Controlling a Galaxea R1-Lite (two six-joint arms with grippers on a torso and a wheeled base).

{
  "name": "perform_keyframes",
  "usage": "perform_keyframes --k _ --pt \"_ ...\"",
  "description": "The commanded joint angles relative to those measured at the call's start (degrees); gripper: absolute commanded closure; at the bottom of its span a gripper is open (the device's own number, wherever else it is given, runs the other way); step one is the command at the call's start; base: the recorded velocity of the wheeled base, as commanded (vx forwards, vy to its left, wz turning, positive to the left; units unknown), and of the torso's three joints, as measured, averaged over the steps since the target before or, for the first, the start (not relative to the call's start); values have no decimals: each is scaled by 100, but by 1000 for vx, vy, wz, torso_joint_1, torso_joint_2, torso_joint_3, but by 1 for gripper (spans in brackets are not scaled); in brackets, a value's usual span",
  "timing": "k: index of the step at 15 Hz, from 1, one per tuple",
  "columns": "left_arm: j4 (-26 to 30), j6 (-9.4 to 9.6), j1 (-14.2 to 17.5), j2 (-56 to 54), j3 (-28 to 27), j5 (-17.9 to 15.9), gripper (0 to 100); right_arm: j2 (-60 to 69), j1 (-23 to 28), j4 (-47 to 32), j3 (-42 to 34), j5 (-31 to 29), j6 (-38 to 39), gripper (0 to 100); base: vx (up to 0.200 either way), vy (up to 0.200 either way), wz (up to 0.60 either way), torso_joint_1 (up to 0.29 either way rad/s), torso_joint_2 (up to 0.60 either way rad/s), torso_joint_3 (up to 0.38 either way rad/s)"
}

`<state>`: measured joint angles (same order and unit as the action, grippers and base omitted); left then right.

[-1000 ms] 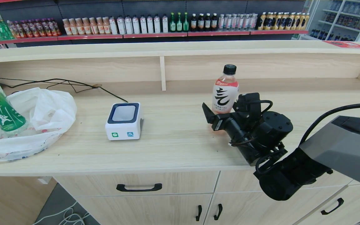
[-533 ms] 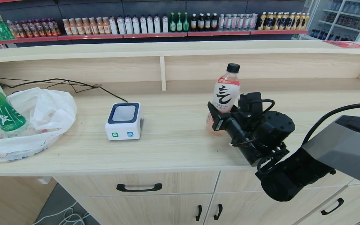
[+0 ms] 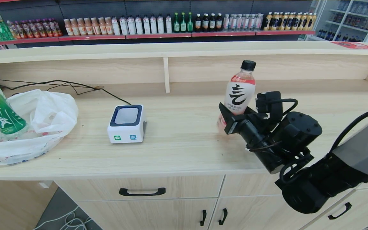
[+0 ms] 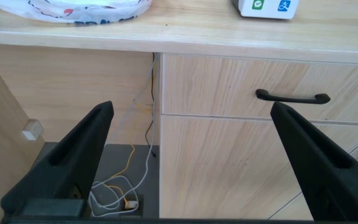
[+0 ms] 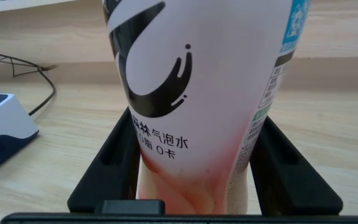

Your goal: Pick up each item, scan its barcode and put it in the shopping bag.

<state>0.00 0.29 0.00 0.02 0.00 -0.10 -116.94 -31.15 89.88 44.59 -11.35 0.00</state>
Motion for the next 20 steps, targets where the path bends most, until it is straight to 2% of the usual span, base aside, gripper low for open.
perform_keyframes --k 1,7,9,12,13,15,16,18,20 --pt "0 -3 0 -2 0 1 0 691 -58 12 -522 1 -26 100 0 0 0 0 0 0" --pt "0 -3 0 -2 0 1 0 1482 -612 12 -1207 -52 -765 100 0 0 0 0 0 0" --pt "0 -3 0 -2 0 1 0 1736 -893 12 -1673 -69 -1125 100 0 0 0 0 0 0" --pt "0 -3 0 -2 0 1 0 2070 -946 12 -1717 -25 -1775 100 0 0 0 0 0 0" --pt "0 -3 0 -2 0 1 0 2202 -1148 12 -1831 -8 -2083 100 0 0 0 0 0 0" --pt "0 -3 0 -2 0 1 0 2360 -1420 12 -2042 590 -2733 100 0 0 0 0 0 0" --pt "0 -3 0 -2 0 1 0 2369 -1420 12 -2042 792 -2874 100 0 0 0 0 0 0" --pt "0 -3 0 -2 0 1 0 2440 -1429 12 -2069 1689 -3568 100 0 0 0 0 0 0" --pt "0 -3 0 -2 0 1 0 2440 -1412 12 -1893 2330 -3911 100 0 0 0 0 0 0"
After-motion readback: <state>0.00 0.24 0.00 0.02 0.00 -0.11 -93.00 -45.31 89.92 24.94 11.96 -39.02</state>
